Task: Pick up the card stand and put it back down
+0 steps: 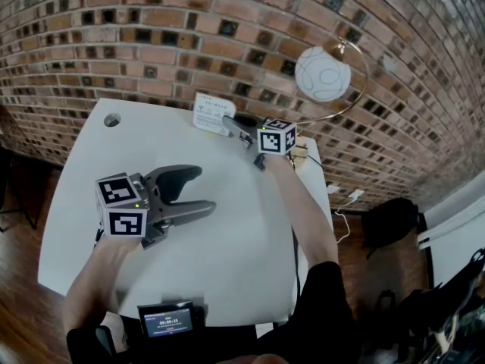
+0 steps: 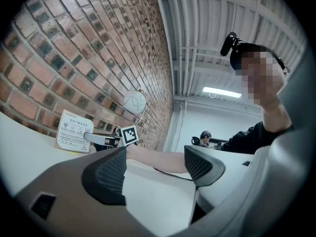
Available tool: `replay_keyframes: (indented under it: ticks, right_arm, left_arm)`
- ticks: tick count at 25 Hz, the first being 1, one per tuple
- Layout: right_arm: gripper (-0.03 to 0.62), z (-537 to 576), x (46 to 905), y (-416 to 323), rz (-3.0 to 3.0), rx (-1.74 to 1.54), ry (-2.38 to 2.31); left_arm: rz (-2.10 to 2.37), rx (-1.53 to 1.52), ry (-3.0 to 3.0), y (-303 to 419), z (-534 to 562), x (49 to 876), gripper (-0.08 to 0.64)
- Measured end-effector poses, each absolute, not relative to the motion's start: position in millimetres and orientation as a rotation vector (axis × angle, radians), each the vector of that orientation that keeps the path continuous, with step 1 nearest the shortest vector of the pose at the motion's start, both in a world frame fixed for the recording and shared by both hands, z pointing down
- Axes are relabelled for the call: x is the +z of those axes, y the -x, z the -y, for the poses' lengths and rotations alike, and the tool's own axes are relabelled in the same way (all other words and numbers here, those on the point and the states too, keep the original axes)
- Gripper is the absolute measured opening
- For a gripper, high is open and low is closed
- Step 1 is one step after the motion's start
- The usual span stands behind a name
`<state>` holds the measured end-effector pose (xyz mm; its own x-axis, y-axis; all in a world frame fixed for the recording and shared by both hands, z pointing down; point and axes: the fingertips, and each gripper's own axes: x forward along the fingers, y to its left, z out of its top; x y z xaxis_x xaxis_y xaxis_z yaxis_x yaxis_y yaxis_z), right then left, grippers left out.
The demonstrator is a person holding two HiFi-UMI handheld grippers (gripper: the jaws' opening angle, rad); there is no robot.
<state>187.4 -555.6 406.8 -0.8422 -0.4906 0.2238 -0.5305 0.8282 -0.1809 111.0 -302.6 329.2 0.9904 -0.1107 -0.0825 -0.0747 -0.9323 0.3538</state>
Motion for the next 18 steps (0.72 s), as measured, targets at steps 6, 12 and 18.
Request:
replay_keyframes:
  ticks: [6, 12, 18]
  right_arm:
    - [0.076, 560.1, 416.2, -190.7, 2.78, 0.375, -0.859]
    - [0.108, 555.5, 420.7, -194.2, 2.678, 0.393, -0.956]
    - [0.112, 551.1, 425.7, -199.6, 2.597, 0.407, -1.024]
  left_arm:
    - [0.133, -0.147, -2.776, -112.0, 302.7, 329.1, 0.36]
    - [0.132, -0.15, -2.777, -110.4, 302.1, 328.3, 0.36]
    - [0.132, -0.155, -2.773, -110.0, 301.8, 327.3, 0.36]
